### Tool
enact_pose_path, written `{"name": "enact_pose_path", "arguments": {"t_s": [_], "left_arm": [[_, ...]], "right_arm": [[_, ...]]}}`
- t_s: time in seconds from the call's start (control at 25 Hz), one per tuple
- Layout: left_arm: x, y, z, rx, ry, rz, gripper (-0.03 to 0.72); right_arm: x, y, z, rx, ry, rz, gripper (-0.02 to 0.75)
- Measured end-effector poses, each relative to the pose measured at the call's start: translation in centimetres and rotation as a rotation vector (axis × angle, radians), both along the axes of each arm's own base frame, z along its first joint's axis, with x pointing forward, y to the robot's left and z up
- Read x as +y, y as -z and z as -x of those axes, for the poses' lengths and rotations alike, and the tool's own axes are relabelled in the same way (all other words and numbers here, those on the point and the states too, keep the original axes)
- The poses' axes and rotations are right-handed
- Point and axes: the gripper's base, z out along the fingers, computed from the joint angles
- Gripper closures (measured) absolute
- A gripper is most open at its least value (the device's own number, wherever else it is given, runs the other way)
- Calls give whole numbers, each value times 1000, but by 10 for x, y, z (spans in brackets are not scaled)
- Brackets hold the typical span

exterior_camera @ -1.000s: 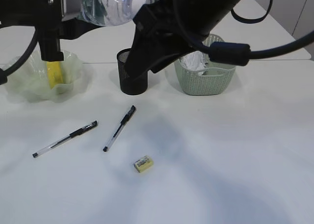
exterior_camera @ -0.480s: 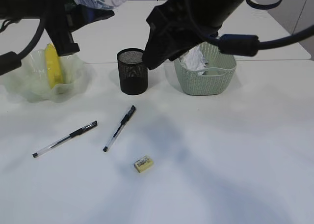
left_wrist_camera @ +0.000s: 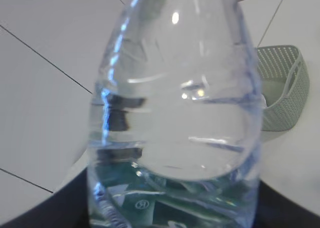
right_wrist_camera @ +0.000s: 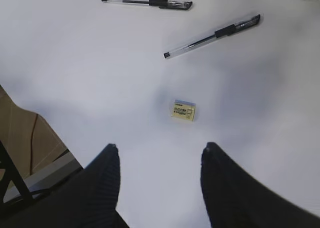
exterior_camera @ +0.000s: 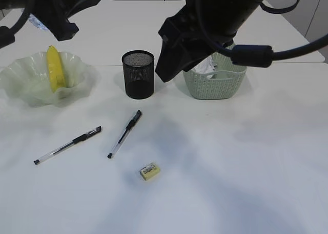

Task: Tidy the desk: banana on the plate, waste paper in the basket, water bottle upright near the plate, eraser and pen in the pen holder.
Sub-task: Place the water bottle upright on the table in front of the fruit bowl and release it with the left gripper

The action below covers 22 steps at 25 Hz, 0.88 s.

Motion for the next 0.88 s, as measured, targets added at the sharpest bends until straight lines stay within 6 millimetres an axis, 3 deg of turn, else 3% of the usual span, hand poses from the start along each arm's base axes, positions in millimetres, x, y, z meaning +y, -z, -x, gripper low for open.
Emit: {"name": "enact_pose_path", "arguments": {"t_s": [0.44, 0.88], "left_arm": [[4, 0, -2, 104, -78, 171, 297], [27, 2, -12, 207, -272, 370, 297]], "right_arm": [[-1, 0, 0, 3, 0, 7, 349], [-1, 0, 0, 7, 1, 9, 349]]}}
